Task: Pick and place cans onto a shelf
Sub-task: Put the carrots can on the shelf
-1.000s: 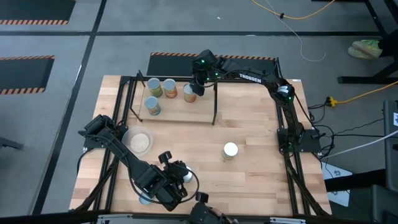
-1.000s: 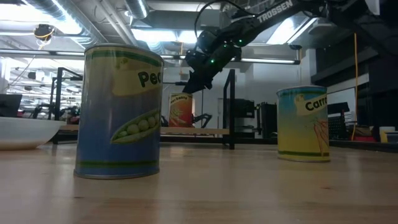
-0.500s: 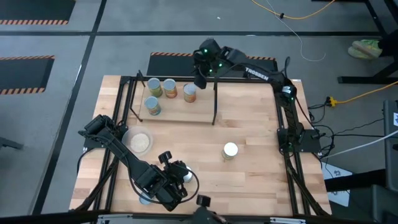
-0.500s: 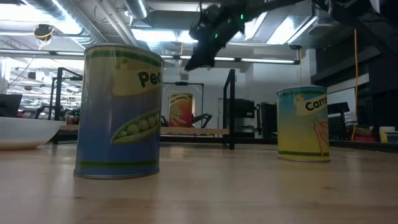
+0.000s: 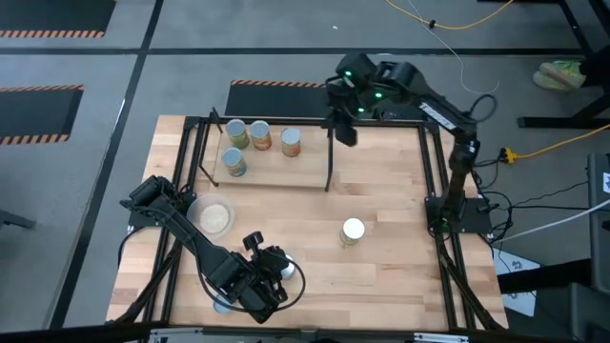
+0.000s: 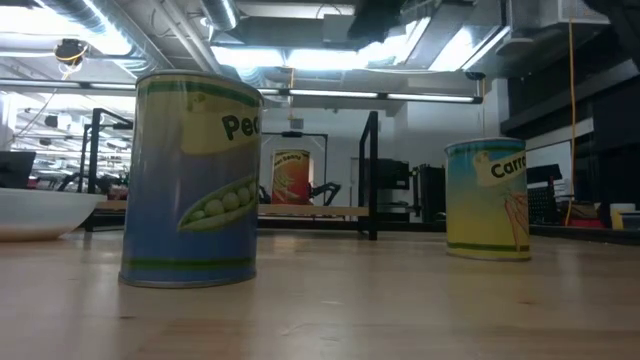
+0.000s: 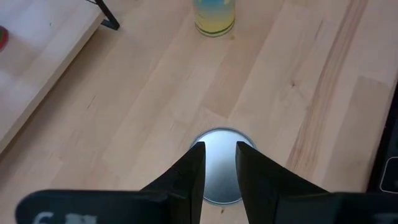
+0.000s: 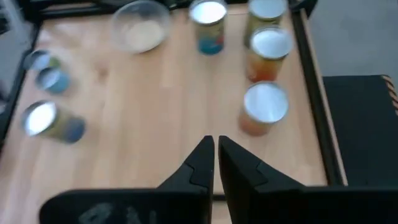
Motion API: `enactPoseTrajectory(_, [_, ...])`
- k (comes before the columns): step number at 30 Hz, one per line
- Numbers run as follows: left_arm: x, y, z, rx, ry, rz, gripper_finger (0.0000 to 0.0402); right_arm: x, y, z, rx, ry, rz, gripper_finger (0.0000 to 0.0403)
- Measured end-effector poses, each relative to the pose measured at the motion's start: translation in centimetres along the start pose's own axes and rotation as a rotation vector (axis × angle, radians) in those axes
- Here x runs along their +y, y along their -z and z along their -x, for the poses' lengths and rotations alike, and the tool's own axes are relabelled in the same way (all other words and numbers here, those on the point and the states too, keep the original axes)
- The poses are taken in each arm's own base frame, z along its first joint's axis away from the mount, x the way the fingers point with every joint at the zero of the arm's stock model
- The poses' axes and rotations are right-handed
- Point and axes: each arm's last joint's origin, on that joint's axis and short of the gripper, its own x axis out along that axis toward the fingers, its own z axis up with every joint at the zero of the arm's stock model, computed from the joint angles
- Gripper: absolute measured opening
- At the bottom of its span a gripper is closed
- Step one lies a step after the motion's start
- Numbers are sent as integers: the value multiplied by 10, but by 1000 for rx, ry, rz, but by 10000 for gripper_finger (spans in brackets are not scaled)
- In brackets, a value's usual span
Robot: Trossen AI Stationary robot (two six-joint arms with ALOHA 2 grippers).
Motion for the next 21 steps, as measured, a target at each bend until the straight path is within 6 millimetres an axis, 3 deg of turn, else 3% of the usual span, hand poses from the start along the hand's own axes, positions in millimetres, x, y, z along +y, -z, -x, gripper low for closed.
enactPoseTrajectory(5, [0, 0, 0, 4, 6, 12, 82, 40, 5, 30, 19, -56, 89, 29])
enactPoseTrajectory(10, [-2, 0, 0, 16, 28, 22, 82, 81, 19, 41, 79, -177, 148, 29])
enactPoseTrajectory(15, [-2, 0, 0, 21, 31, 22, 82, 118, 50, 25, 143, -270, 186, 29])
enactPoseTrajectory(21, [-2, 0, 0, 21, 31, 22, 82, 151, 99, 6, 91, -331, 160, 29])
